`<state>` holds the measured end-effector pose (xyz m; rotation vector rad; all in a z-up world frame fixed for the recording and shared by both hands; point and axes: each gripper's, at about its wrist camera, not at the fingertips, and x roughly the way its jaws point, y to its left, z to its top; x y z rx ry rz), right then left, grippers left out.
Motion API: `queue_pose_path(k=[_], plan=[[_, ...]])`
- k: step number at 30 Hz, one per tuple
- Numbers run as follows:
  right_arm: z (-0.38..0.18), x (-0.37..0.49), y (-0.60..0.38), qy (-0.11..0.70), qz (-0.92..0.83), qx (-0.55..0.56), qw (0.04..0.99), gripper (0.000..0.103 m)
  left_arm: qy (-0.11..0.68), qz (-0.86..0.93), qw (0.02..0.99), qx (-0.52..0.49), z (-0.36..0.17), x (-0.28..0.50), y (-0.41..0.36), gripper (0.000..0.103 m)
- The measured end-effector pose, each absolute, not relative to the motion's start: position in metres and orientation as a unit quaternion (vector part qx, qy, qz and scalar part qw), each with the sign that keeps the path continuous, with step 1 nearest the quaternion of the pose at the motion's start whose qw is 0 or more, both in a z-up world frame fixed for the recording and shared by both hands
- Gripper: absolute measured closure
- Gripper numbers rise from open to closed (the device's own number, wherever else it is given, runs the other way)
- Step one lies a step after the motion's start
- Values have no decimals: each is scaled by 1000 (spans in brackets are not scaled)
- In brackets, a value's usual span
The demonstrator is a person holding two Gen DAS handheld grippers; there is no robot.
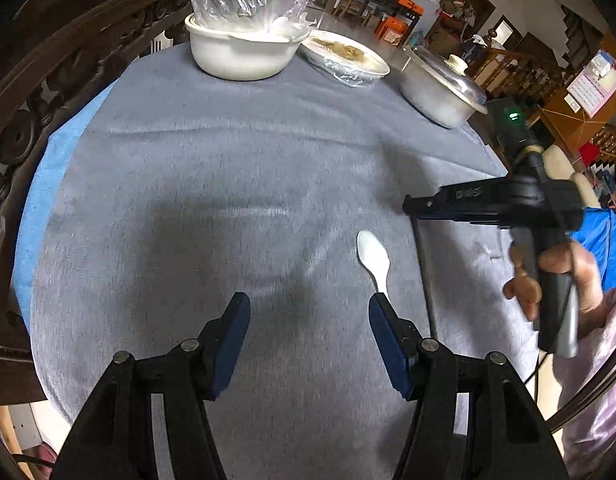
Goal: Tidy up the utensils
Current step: 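Move the right gripper away from the holder and lower it toward the cloth, then grasp the white spoon on the cloth with the left gripper while the right grips the dark chopstick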
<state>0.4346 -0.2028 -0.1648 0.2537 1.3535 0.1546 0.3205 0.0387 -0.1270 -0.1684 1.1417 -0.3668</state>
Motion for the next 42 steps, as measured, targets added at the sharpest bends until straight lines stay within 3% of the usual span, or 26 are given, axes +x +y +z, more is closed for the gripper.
queue_pose_path(k=[2,6,23,31,42], plan=[[-175,436,-197,640,66,108,758,90,536,-175,822,-79,-125,324,38,42],[-183,424,-191,628,63,78,772,96,539,-195,815,-84,-123,334,30,60],[-221,336,-266,631,59,136,761,96,590,-261,761,-61,-156,370,-60,61],[-222,349,-262,637,56,132,758,95,621,-247,740,-82,-184,376,-68,63],[-221,367,-261,639,61,132,756,94,604,-235,759,-60,-166,394,-75,60]])
